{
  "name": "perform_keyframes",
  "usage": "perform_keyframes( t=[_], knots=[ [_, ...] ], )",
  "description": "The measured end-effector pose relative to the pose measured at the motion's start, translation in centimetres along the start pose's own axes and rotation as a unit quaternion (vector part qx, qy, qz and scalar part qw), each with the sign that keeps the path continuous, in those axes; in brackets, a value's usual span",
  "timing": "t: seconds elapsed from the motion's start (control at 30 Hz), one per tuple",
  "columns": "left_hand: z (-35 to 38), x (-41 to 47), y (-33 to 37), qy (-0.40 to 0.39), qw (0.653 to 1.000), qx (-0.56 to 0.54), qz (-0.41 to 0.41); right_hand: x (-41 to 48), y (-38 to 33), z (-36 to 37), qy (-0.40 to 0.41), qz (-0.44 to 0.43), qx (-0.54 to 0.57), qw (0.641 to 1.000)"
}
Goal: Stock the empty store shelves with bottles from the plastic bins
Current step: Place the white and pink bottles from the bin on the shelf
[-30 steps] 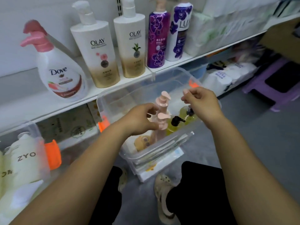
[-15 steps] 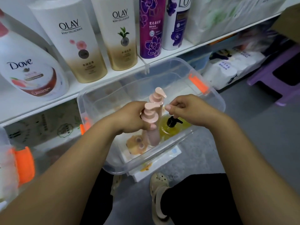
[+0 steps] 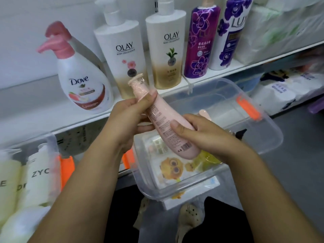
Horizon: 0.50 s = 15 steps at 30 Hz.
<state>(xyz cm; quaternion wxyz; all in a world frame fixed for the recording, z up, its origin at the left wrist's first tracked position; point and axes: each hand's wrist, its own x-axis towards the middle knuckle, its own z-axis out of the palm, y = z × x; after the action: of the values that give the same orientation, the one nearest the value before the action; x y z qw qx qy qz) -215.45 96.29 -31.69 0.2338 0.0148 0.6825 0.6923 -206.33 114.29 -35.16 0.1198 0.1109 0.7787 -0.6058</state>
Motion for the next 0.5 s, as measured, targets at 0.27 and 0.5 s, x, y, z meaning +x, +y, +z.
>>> perform_keyframes(
  t=[0.27, 0.5],
  knots=[
    [-2.1, -1.2, 0.1, 0.035, 0.994, -0.105, -0.023, 2.0, -3.0, 5.0, 0.142, -0.093, -0.074, 0.983],
    [-5.6, -2.4, 1.0, 0.044, 0.986, -0.148, 0.056, 2.3, -4.1, 7.0, 0.081, -0.132, 0.004, 0.988]
  ],
)
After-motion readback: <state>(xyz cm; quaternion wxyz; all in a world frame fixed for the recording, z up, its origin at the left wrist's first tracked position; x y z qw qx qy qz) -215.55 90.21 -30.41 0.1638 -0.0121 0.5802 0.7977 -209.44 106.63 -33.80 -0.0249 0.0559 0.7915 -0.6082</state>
